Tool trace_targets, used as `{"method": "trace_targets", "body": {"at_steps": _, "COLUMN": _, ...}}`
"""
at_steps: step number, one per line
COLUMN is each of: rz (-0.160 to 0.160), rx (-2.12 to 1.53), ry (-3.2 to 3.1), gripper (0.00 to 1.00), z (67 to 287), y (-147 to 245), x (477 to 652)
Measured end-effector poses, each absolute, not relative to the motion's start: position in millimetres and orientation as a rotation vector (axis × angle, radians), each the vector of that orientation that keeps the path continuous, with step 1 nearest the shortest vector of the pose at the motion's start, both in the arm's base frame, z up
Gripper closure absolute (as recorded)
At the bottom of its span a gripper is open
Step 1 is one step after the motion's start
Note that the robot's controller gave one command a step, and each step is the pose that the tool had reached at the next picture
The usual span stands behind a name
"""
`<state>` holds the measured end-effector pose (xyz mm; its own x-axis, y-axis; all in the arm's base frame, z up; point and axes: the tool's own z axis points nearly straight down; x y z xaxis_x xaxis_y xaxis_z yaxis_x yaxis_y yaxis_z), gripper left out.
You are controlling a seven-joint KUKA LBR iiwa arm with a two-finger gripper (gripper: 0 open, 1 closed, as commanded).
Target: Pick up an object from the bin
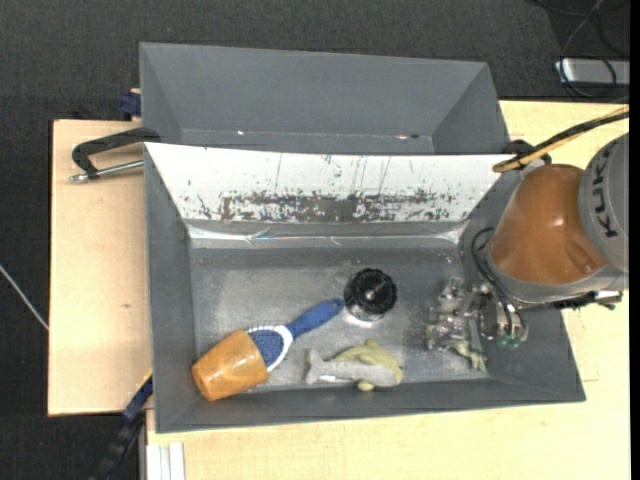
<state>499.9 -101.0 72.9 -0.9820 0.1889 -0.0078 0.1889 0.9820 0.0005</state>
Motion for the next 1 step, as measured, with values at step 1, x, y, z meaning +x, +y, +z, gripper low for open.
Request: {"method": "trace_targets", "body": {"at_steps": 1, "rz": -0.002, "rx": 0.292, "ry": 3.114, "gripper": 1.0, "z": 219.6, "y": -113.7, "x": 502.2}}
